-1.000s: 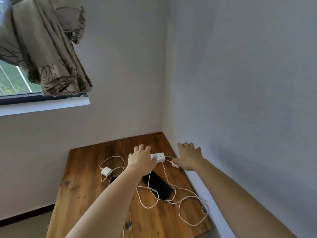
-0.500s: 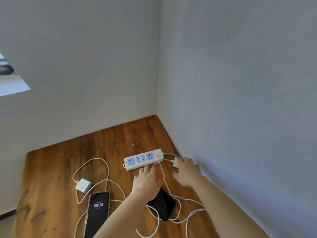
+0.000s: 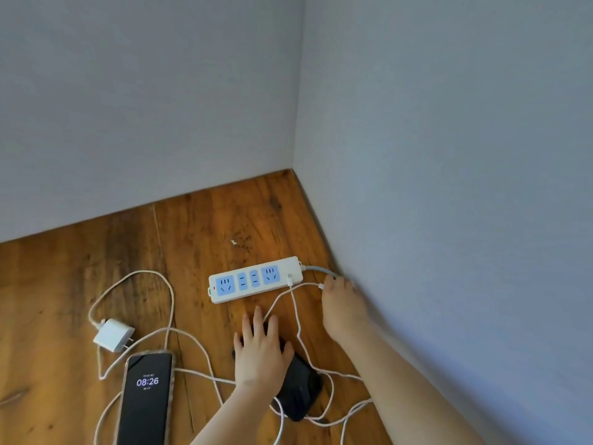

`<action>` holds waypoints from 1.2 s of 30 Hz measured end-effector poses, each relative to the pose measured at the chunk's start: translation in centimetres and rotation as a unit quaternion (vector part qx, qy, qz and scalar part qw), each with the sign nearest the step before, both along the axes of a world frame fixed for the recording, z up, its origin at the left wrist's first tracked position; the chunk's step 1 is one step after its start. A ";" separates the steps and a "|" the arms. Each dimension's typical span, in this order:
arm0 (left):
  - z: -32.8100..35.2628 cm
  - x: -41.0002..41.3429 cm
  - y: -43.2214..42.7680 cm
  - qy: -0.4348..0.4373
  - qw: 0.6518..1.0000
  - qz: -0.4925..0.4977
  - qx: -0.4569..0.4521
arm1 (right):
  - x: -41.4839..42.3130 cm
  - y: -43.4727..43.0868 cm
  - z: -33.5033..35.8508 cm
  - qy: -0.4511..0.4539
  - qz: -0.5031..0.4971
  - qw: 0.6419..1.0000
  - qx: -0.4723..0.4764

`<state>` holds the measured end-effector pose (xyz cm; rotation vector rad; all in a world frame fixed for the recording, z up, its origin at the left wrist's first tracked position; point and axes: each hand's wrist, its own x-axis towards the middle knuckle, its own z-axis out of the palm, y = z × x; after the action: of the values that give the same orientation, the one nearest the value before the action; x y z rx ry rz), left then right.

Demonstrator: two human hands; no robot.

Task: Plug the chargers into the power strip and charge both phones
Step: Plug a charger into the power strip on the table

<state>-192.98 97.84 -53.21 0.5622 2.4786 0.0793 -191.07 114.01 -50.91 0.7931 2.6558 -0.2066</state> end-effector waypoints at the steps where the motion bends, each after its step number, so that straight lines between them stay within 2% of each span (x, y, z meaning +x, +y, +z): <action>1: 0.0 0.3 0.0 0.003 1.000 0.018 0.005 | 0.0 -0.1 -0.3 -0.002 0.005 1.000 0.006; 4: 0.5 1.4 0.2 -0.002 0.997 0.079 0.011 | 0.5 -0.2 -0.8 0.005 0.017 1.000 -0.004; 7: 0.8 1.8 0.1 -0.018 0.996 0.089 0.018 | 0.2 0.0 -0.4 0.094 -0.052 0.992 -0.068; 11: 1.4 1.5 -0.5 -0.030 0.997 0.063 0.044 | -2.0 -0.6 1.6 0.236 -0.130 0.932 -0.244; 15: 1.8 0.5 -0.4 0.021 0.997 0.010 0.074 | -4.9 -2.0 2.1 0.261 -0.145 0.880 -0.370; 17: 1.7 -0.4 -0.2 0.042 0.997 -0.020 0.067 | -6.0 -2.4 1.6 0.250 -0.160 0.870 -0.395; 23: 1.6 -2.0 0.8 0.048 0.998 -0.051 0.000 | -7.1 -1.8 0.7 0.228 -0.185 0.898 -0.329; 27: 1.4 -1.9 1.7 0.047 0.998 -0.037 -0.016 | -7.3 -0.8 0.8 0.213 -0.162 0.912 -0.312; 36: 1.3 -2.1 1.7 0.043 0.997 -0.045 -0.038 | -9.7 1.3 2.2 0.078 -0.116 0.935 -0.326</action>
<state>-195.08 99.54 -51.89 0.6575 2.5240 -0.0757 -200.77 115.33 -48.71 0.8684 2.3665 -1.1817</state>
